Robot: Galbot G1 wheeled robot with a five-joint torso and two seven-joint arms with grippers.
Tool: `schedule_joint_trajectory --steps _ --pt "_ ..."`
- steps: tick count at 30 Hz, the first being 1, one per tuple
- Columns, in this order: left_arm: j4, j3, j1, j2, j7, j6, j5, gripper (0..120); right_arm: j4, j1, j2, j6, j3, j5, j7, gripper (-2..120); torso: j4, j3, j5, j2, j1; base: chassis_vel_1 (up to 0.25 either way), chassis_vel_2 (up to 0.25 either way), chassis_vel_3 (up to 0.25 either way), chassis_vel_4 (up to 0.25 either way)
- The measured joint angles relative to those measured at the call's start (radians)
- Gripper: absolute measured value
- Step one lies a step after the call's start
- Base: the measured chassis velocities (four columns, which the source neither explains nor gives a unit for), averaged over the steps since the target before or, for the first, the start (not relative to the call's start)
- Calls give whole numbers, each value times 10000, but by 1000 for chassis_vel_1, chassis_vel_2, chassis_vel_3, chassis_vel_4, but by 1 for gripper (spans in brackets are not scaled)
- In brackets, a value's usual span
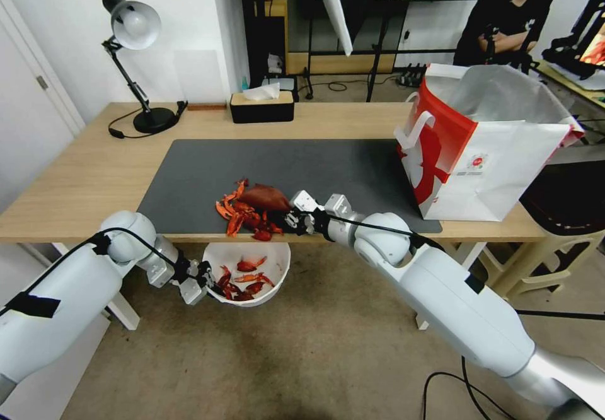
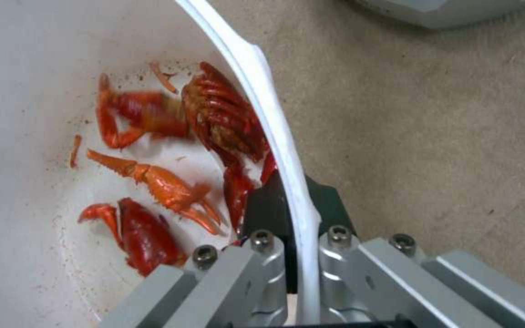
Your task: Sweep shrimp from table into container with towel, then put container into takeout bag.
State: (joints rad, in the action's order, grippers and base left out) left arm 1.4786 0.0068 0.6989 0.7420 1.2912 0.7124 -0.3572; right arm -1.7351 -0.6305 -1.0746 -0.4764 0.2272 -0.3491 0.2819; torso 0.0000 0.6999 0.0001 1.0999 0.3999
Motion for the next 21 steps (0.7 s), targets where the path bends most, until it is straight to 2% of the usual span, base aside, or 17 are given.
schedule_joint_trajectory --steps 21 --pt "-110 21 -97 25 -24 43 32 0 -1250 -1399 466 230 -626 284 232 4 0 0 0 1 0 0 0 0 0"
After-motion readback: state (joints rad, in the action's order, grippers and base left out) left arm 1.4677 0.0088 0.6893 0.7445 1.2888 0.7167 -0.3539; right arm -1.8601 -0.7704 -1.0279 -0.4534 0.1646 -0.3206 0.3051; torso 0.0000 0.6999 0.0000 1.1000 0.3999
